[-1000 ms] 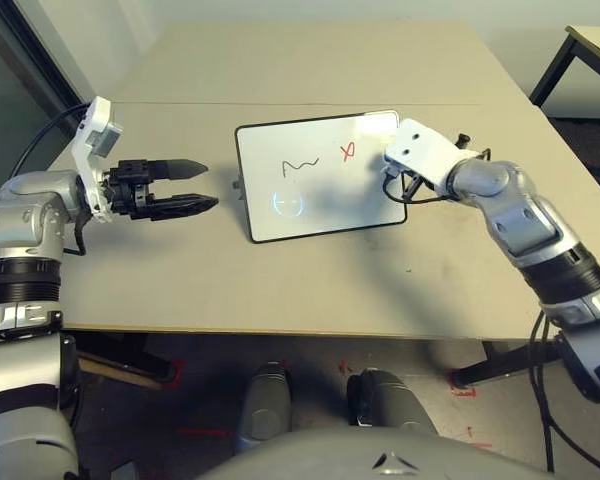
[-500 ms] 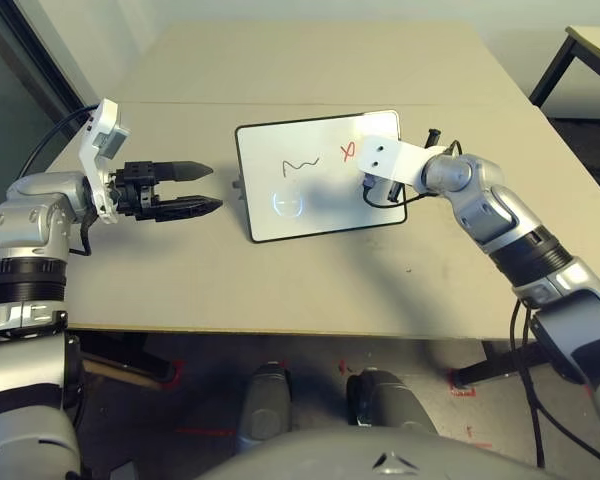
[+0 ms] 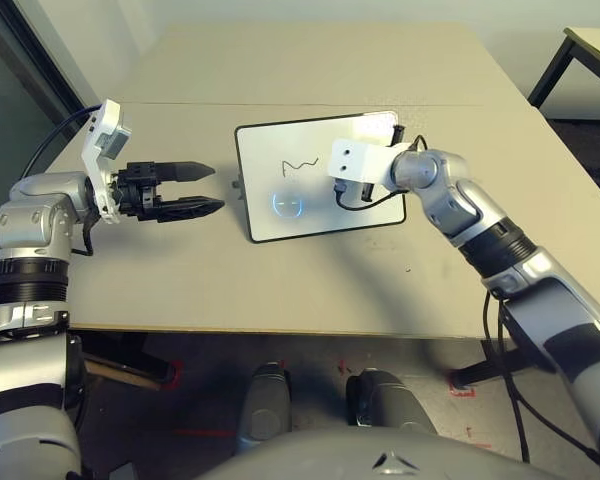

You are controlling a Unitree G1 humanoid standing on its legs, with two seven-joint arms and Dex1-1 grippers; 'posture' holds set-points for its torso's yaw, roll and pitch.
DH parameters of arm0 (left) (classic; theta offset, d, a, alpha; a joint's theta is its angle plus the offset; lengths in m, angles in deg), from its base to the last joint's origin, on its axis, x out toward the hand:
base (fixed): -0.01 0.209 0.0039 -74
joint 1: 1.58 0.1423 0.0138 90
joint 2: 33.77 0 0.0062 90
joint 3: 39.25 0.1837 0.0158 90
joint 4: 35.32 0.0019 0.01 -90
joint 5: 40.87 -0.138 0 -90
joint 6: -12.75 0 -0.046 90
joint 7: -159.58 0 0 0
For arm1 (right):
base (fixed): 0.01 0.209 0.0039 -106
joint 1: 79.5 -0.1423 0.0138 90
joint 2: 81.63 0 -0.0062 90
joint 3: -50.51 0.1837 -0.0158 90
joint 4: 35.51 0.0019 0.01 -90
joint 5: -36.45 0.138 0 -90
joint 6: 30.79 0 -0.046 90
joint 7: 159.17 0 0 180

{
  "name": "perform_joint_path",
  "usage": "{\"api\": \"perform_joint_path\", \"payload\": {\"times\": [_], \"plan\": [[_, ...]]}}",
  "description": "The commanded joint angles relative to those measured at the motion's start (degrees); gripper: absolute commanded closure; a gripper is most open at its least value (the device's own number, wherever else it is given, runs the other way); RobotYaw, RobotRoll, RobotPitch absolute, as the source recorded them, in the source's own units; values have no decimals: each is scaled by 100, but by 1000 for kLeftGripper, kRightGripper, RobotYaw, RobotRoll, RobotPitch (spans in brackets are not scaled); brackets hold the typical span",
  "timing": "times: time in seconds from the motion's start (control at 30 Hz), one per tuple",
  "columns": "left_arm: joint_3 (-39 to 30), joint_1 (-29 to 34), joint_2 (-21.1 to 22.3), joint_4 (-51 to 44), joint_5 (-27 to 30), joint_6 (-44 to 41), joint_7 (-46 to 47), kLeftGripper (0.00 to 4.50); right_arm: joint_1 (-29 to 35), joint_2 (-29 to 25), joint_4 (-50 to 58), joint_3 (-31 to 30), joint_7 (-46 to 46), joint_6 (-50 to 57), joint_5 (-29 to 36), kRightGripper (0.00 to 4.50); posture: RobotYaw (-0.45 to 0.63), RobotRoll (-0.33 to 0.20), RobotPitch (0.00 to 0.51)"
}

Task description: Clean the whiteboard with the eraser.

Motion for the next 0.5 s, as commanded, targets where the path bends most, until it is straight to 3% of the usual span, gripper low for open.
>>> {"api": "perform_joint_path", "payload": {"times": [0.03,0.5], "plan": [[-7,68,23,-165,30,-23,49,0,-10,-22,-137,-77,-113,-40,-117,4160,270,0,22],[95,-90,-22,-62,-15,-4,30,0,166,-585,-1,212,-182,7,-145,4160,241,0,29]]}}
